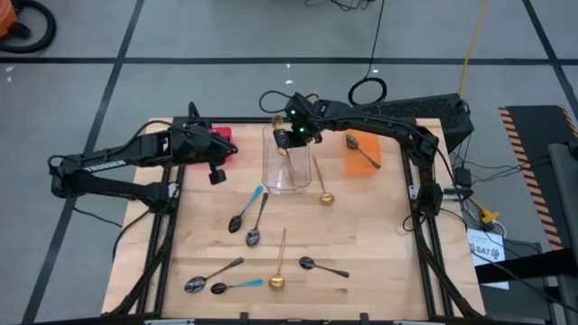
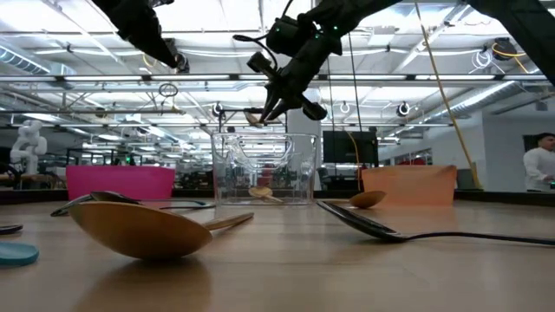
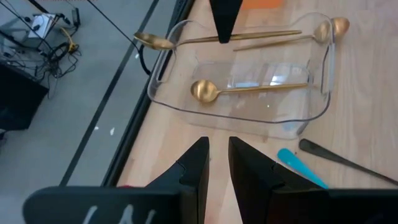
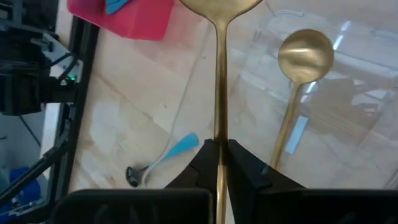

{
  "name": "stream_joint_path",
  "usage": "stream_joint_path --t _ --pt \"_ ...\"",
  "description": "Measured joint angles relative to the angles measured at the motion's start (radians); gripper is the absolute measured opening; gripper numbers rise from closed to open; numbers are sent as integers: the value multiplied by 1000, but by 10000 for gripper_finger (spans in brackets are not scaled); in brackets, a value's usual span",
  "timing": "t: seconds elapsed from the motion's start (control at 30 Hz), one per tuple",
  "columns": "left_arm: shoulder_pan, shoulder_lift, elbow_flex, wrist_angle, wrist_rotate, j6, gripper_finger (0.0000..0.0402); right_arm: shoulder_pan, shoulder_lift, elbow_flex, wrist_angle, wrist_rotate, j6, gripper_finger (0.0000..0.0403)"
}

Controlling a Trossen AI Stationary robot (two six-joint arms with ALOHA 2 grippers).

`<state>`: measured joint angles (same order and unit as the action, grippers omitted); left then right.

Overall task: Sort silverware by color (type)
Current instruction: Put the gold spoon into the transparent bin

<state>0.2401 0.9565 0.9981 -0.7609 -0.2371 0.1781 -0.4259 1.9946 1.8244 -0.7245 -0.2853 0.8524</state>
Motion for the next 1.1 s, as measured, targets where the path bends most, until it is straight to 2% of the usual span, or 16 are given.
stream_joint_path --t 0.5,0.9,1.1 --pt "0 0 0 -21 5 3 69 9 35 1 -76 74 -9 7" --pt "0 1 0 -32 5 7 69 29 143 0 -58 -26 -8 7" --pt "0 1 0 -33 5 19 69 25 165 0 -46 -26 -8 8"
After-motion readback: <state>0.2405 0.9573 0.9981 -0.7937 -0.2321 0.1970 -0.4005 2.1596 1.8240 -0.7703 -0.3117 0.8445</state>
